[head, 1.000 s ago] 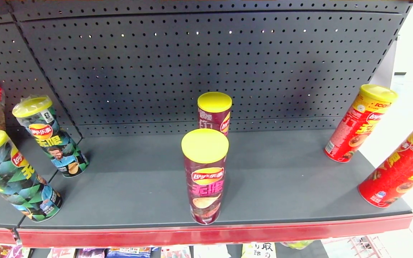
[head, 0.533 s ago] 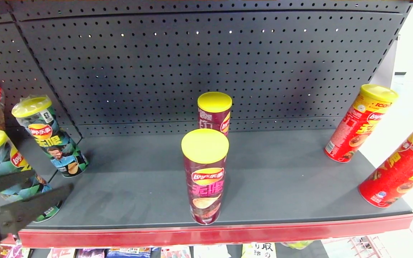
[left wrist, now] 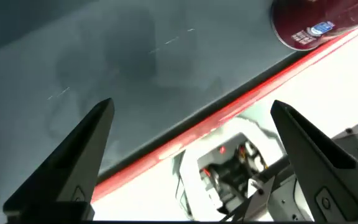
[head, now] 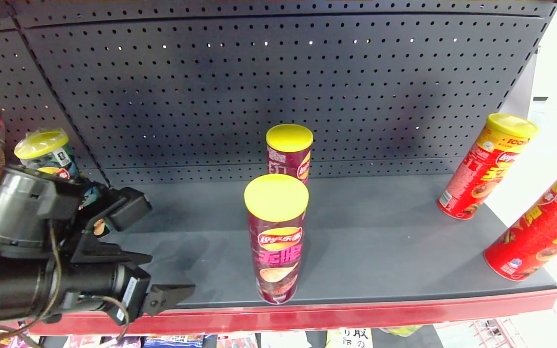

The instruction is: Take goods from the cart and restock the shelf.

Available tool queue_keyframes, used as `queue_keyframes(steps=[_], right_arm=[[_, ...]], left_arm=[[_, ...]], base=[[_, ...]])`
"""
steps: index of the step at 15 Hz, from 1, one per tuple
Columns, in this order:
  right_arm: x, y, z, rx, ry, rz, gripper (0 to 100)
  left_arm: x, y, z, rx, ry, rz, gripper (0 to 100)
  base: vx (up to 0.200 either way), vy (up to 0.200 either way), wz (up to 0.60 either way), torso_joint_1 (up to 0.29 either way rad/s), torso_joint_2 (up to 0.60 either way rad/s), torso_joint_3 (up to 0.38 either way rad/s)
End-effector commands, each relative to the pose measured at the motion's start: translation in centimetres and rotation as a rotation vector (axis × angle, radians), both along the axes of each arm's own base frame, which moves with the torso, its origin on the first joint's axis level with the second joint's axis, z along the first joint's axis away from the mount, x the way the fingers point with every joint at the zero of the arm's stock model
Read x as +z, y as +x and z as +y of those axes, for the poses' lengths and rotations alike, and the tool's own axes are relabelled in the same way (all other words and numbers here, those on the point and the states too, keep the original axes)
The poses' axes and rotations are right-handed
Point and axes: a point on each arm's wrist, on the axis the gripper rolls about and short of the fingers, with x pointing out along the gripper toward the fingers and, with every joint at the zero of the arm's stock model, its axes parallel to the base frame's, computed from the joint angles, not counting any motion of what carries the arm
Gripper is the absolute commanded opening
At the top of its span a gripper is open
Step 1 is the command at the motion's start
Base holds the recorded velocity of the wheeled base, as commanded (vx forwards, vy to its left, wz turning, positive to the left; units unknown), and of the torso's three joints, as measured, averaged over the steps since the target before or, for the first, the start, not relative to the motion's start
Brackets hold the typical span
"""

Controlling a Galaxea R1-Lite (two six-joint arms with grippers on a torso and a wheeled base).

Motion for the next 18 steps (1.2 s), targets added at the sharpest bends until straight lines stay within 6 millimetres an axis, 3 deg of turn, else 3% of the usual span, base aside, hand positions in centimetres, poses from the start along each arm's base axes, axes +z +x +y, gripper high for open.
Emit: queue_keyframes(steps=[1, 10, 18], right_arm=[[0.0, 0.0, 0.0, 0.000, 0.000, -0.001, 100], [0.0, 0.0, 0.0, -0.002, 0.000, -0.001, 100], [0.0, 0.0, 0.0, -0.002, 0.000, -0.001, 100]], left_arm=[[-1.4, 1.9, -2.2, -0.048, 0.033, 0.064, 100], [-2.0, 5.1, -6.0, -0.109, 0.053, 0.078, 100], [-2.3, 6.0, -6.8, -0.116, 0.057, 0.081, 100]], base=[[0.000, 0.000, 0.00, 0.000, 0.00, 0.000], [0.000, 0.000, 0.00, 0.000, 0.00, 0.000], [0.000, 0.000, 0.00, 0.000, 0.00, 0.000]])
